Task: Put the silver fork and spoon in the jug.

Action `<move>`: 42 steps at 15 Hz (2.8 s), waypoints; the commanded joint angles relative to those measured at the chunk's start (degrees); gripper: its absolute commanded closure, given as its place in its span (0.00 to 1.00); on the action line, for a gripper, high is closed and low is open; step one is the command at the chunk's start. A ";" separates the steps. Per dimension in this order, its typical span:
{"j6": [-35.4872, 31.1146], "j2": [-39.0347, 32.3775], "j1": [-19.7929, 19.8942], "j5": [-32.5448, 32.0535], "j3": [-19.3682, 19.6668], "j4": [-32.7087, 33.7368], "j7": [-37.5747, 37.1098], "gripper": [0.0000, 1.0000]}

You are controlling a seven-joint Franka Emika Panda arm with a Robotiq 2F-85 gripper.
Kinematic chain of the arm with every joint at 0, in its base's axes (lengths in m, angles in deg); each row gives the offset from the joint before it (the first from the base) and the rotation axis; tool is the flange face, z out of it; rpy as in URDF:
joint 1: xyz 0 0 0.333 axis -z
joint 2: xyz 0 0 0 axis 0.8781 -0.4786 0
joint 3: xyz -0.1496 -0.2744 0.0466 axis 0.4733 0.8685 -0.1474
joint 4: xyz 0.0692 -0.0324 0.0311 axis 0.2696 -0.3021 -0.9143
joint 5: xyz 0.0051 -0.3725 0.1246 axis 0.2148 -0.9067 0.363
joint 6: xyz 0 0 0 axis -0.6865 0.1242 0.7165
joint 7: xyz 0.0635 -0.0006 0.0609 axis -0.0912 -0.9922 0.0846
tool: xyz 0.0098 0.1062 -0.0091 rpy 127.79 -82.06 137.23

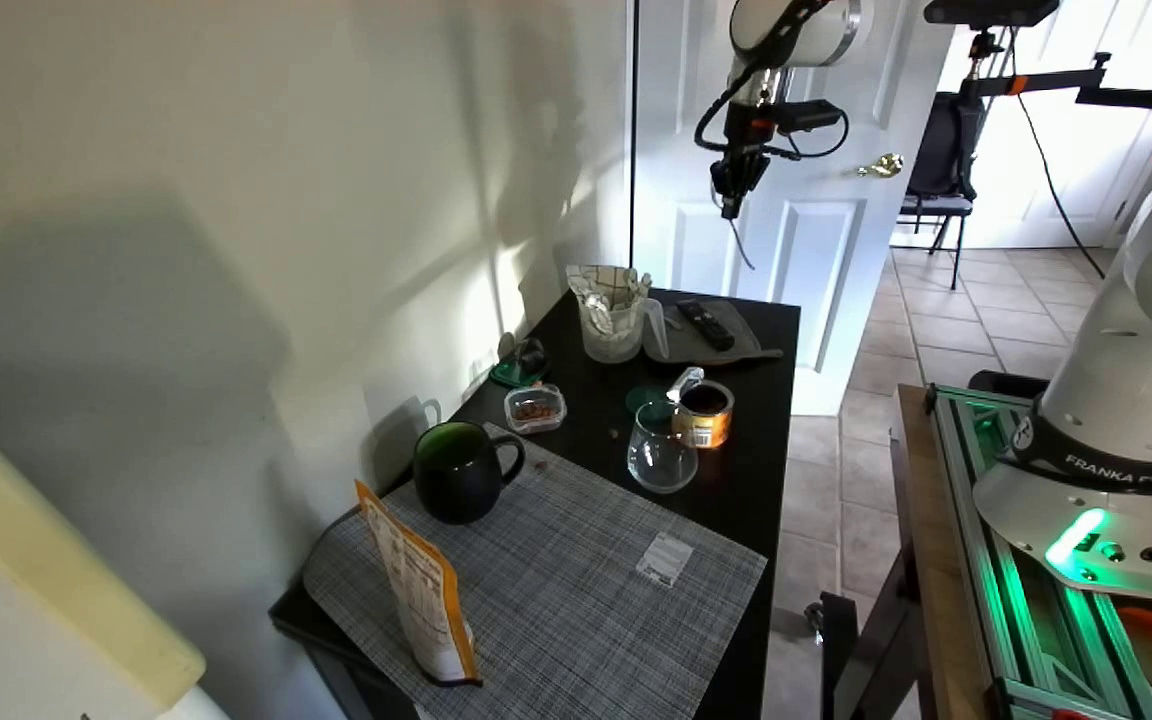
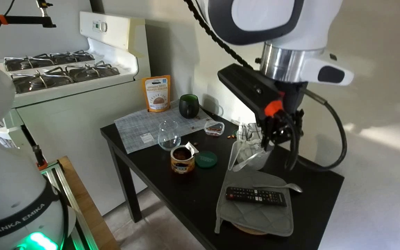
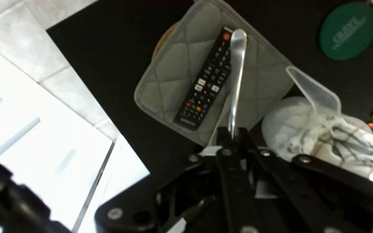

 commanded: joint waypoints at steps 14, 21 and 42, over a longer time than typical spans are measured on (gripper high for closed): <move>-19.30 5.59 -6.32 -12.78 -8.23 -3.16 -22.10 0.92; -27.31 -2.86 -7.05 -13.11 -8.84 -2.26 -27.91 0.98; -15.30 -24.72 -16.31 -11.83 -2.20 13.22 -33.97 0.66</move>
